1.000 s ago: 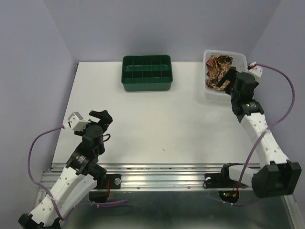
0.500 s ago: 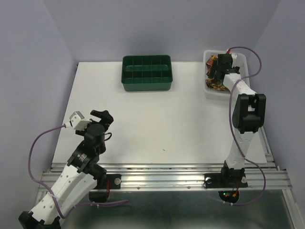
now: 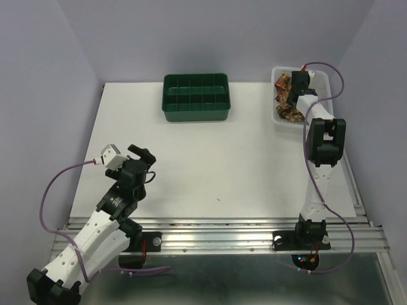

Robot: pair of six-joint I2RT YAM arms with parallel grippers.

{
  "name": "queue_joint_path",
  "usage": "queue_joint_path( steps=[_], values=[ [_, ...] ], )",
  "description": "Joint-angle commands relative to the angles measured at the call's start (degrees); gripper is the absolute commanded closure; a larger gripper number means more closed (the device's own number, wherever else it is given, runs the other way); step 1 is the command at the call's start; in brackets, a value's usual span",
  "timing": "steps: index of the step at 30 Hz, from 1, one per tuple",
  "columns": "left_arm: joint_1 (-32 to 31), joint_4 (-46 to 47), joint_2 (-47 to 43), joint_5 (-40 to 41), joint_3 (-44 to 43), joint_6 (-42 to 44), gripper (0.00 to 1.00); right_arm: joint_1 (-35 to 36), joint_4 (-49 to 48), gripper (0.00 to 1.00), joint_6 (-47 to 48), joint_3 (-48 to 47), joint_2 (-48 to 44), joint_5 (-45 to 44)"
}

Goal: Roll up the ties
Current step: Grab a tie with the right arm, then move the tie to the center of the board

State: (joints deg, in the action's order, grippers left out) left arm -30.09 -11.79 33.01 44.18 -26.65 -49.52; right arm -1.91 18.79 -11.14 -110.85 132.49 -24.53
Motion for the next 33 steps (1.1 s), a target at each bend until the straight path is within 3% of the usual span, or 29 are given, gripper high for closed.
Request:
queue_joint_path(
  steps=[1,6,11,16,19,23,26,27,28,29,30,31,33],
  values=[
    [0.2,1.8,-0.2,1.6,-2.3,0.7,0.01,-0.2,-5.7,0.99,2.0,-0.3,-5.5,2.7],
    [0.2,1.9,-1.3,1.9,-1.9,0.5,0.01,-0.1,-10.0,0.99,3.2,6.6,-21.7,9.0],
    [0.2,1.3,-3.0,0.9,-1.6,0.3,0.01,1.8,-4.3,0.99,3.1,6.3,-33.4,21.7],
    [0.2,0.2,-5.5,0.6,-1.2,-1.0,0.01,18.8,-1.6,0.99,9.9,9.6,-45.2,24.3],
    [0.2,-0.1,-7.1,0.3,-0.8,-1.5,0.01,26.8,-5.3,0.98,8.2,16.2,-51.6,32.0],
    [0.2,-1.2,-9.0,-0.1,-0.8,-2.1,0.01,29.1,-13.3,0.92,1.5,28.6,-57.6,42.5],
    [0.2,-2.2,-10.3,-0.2,-0.8,-2.7,0.01,29.2,-18.3,0.71,-4.8,41.6,-61.0,36.4],
    [0.2,-2.4,-10.6,-0.4,-0.8,-2.7,0.01,29.2,-18.3,0.57,-6.9,44.8,-62.7,32.3],
    [0.2,-2.5,-10.9,-0.7,-0.9,-2.7,0.01,29.2,-16.4,0.5,-11.7,50.2,-63.3,22.0],
    [0.2,-2.5,-11.1,-0.8,-0.8,-2.7,0.01,29.2,-15.0,0.38,-14.9,53.2,-63.8,16.9],
    [0.2,-2.5,-11.1,-1.0,-0.8,-2.6,0.01,29.2,-13.2,0.11,-18.1,55.5,-64.1,12.1],
    [0.2,-2.7,-11.0,-1.6,-0.8,-2.6,0.01,29.2,-9.3,0.01,-20.5,57.6,-64.4,4.7],
    [0.2,-2.5,-10.1,-2.4,-0.8,-2.3,0.01,29.2,-4.9,0.0,-26.4,62.5,-64.5,-0.3]
  ],
)
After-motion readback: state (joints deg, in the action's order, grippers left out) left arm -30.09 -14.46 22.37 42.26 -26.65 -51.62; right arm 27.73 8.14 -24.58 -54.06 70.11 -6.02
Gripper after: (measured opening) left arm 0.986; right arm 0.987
